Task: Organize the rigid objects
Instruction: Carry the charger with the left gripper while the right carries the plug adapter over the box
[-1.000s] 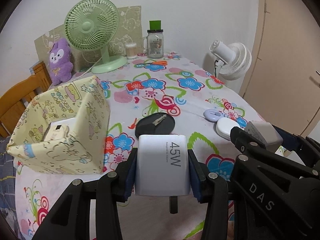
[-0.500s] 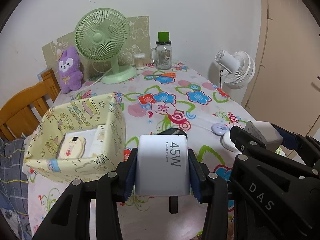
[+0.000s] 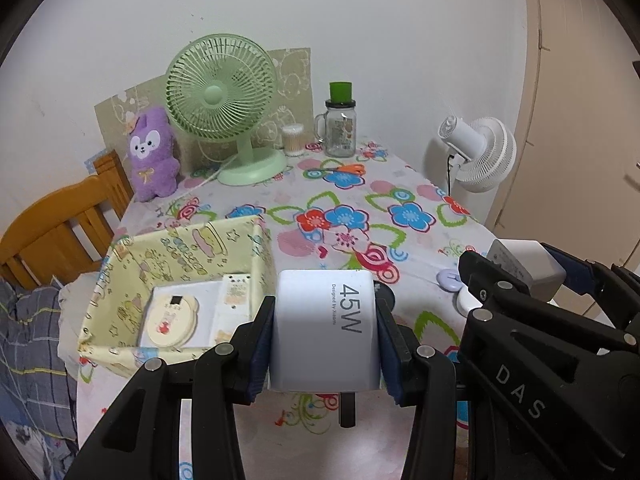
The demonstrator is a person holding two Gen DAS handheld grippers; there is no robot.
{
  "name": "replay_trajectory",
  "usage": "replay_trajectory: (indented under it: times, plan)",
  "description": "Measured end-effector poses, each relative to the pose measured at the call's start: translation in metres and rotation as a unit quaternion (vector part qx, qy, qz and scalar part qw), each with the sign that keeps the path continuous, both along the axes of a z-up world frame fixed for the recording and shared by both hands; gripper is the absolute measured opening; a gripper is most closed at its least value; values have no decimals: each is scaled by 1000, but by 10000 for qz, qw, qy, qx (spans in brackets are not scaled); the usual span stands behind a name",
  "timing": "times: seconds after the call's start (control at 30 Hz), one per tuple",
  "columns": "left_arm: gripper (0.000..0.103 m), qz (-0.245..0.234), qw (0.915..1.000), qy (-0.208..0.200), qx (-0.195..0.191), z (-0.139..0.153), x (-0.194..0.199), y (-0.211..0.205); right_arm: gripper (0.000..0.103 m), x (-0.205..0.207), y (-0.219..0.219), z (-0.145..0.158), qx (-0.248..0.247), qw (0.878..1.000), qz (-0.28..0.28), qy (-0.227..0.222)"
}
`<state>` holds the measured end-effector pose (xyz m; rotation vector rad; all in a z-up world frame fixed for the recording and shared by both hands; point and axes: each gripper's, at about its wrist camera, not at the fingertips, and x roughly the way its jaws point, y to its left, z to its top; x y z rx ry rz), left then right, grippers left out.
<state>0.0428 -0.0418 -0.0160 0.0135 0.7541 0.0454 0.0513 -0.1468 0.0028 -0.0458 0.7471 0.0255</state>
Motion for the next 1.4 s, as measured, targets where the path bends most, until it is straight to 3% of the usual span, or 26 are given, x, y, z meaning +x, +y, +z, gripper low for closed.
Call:
replay_trajectory:
  times: [0.53,1.4]
  plan:
    - [48,159,9999,24,52,9,9,39,66,17,42,8,56,9996,292,-21]
    - [48,420,9987,285,48,-8,37,109,66,56,114,-11,-57,9974,689,201]
